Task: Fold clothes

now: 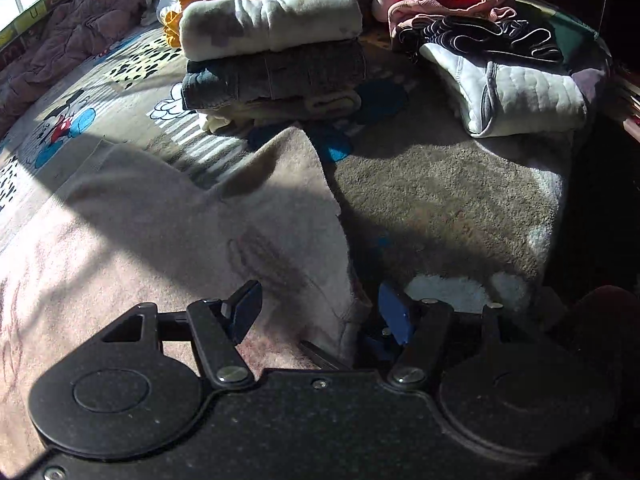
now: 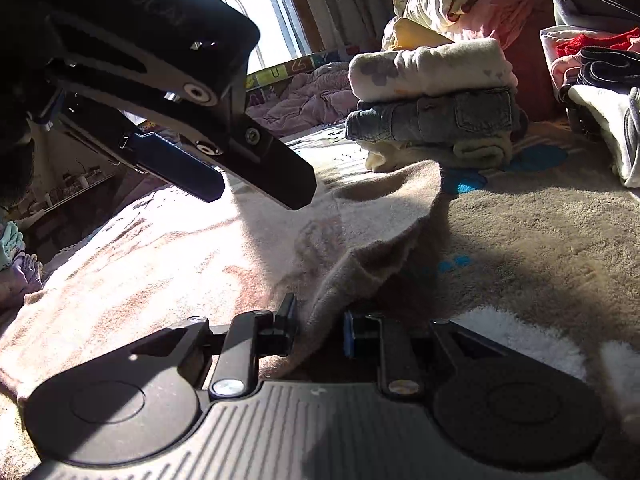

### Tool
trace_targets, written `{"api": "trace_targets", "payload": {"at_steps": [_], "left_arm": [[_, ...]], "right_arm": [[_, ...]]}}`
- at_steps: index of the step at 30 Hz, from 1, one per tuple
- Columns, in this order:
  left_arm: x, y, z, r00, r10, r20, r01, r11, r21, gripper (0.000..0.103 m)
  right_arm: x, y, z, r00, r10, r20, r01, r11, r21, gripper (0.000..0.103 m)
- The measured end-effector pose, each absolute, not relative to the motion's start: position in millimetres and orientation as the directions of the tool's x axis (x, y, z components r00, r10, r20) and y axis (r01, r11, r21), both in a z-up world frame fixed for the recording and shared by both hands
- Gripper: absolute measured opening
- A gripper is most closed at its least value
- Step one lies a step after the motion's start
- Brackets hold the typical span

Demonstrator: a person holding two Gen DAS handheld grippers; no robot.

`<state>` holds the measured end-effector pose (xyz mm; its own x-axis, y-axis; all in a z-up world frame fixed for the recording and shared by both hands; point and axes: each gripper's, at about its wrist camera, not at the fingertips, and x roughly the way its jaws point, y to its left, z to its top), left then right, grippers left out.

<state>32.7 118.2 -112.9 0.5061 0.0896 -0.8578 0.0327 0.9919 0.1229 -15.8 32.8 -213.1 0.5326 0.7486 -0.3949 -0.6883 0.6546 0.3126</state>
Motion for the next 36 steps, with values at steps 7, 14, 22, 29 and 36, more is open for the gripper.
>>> {"api": "trace_targets", "payload": {"at_steps": [7, 14, 22, 29, 36], "left_arm": [[77, 87, -150, 0.355, 0.225, -0.907, 0.127, 0.950, 0.285, 0.064], [83, 60, -184, 0.308, 0.438, -0.844, 0.290, 0.802, 0.522, 0.061], [81, 92, -164, 0.358, 0.421, -0.834, 0.135, 0.860, 0.492, 0.010], [43, 166, -110, 0.482, 0.275, -0.832, -0.099, 0.960, 0.260, 0.006], [-10, 206, -76, 0.589, 0.232, -0.774, -0.261, 0.961, 0.089, 0.005]], "right_arm": [[-38, 45, -215, 0.579, 0.726, -0.370, -0.737, 0.661, 0.141, 0.026], [-48, 47, -218, 0.599, 0.714, -0.362, -0.746, 0.662, 0.072, 0.025], [-52, 42, -219, 0.600, 0.714, -0.361, -0.749, 0.660, 0.061, 0.026], [-50, 39, -218, 0.594, 0.714, -0.369, -0.747, 0.660, 0.075, 0.033], [-61, 54, -214, 0.564, 0.741, -0.364, -0.788, 0.615, 0.032, 0.047]]}}
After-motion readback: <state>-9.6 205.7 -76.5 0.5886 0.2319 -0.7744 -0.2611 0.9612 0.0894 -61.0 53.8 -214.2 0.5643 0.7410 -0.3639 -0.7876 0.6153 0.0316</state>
